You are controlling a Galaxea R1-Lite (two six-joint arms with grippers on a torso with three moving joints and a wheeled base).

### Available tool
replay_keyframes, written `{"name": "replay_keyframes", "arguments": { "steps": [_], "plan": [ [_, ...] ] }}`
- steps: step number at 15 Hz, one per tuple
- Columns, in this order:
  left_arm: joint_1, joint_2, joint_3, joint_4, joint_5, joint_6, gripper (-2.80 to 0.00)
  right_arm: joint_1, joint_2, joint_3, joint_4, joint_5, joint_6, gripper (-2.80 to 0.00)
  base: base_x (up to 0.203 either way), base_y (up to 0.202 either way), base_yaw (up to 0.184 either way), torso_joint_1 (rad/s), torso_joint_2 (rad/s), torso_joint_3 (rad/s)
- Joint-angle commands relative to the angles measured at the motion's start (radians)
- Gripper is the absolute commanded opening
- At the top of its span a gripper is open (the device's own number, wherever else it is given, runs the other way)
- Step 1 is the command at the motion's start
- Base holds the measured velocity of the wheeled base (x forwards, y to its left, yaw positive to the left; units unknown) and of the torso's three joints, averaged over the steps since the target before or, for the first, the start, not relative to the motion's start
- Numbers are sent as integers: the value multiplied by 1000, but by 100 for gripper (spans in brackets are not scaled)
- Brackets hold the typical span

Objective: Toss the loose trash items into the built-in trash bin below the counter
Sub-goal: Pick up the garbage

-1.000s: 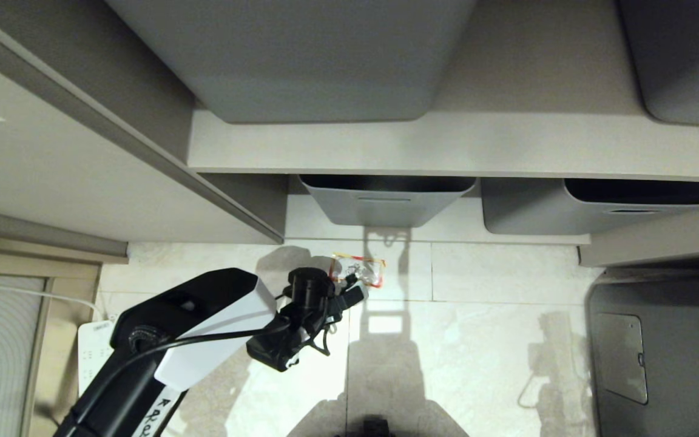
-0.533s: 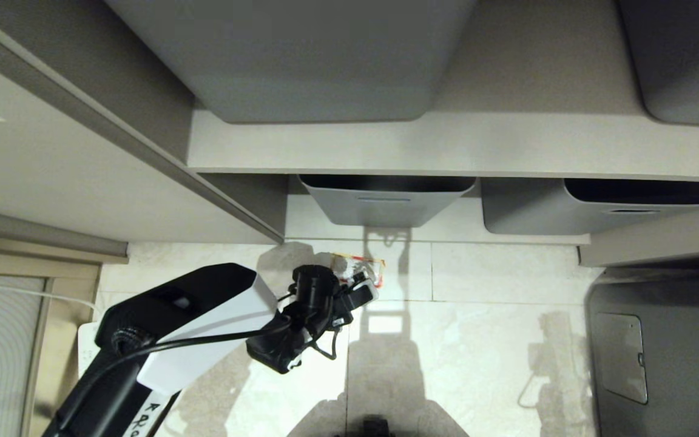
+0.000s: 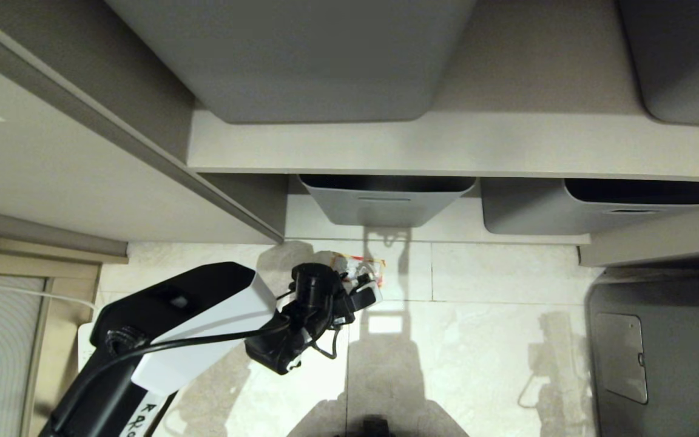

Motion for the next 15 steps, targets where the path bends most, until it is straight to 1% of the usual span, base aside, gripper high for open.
{"name": "replay_keyframes", "arguments": {
  "steps": [1,5,6,7,10,11,15],
  "plan": [
    [1,-5,24,-18,2,18,0,1,-2,0,0,0,0,-280,0,0,0,0,0,0],
    [-1,-24,54,-18,0,20,0,0,-2,0,0,0,0,-280,0,0,0,0,0,0],
    [0,-27,57,-20,-1,34,0,0,-2,0,0,0,0,-280,0,0,0,0,0,0],
    [1,-27,56,-32,-2,69,0,2,-2,0,0,0,0,-280,0,0,0,0,0,0],
    [2,-16,63,-113,-18,165,0,0,-2,0,0,0,0,-280,0,0,0,0,0,0],
    [2,-16,68,-128,-24,174,0,0,0,0,0,0,0,-280,0,0,0,0,0,0],
    [2,-14,67,-111,-25,170,0,0,-2,0,0,0,0,-280,0,0,0,0,0,0]
  ]
}}
